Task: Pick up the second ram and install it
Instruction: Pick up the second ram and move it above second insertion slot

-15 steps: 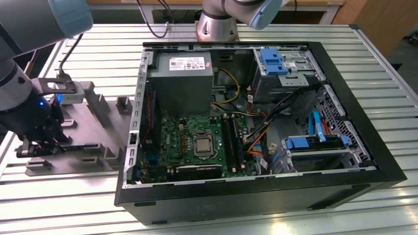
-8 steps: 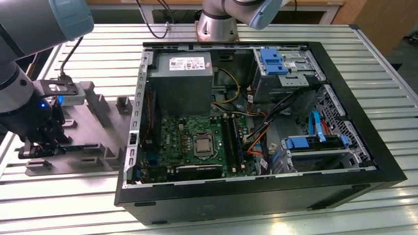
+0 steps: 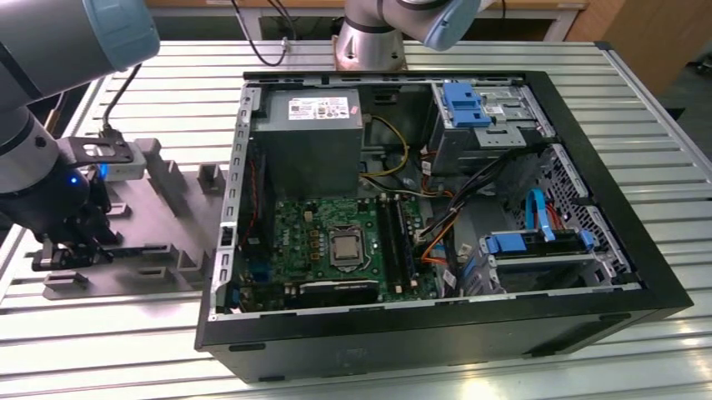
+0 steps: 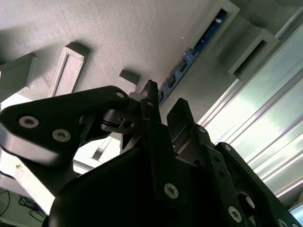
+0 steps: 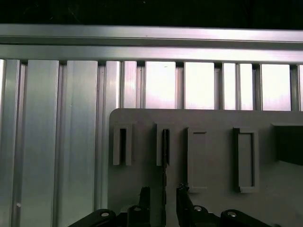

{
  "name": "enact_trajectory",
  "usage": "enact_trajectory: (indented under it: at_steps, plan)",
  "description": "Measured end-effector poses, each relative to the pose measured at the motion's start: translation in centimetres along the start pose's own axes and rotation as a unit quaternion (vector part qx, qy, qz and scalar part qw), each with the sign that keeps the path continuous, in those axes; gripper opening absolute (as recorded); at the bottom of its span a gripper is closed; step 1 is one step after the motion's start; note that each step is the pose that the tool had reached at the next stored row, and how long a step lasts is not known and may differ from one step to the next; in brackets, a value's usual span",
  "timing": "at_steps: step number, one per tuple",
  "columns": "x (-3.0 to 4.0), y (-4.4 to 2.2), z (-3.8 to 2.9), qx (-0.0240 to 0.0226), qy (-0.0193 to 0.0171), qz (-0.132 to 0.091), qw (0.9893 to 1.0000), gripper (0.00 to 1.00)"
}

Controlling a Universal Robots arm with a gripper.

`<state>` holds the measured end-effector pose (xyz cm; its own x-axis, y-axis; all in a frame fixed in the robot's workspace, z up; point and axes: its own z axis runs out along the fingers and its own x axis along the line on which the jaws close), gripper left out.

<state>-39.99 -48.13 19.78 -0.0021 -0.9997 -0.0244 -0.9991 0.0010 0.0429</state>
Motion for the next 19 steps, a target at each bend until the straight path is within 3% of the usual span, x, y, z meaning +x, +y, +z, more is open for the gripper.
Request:
enact_trajectory:
  at_steps: [4, 5, 19]
  plan:
    - [0.0, 0.01, 0.0, 0.0, 0.0, 0.0, 1.0, 0.34]
    - [0.0, 0.01, 0.0, 0.0, 0.0, 0.0, 1.0, 0.27]
    - [-0.01, 0.03, -0.28, 0.0006, -0.0004, 0.0, 1.0, 0.26]
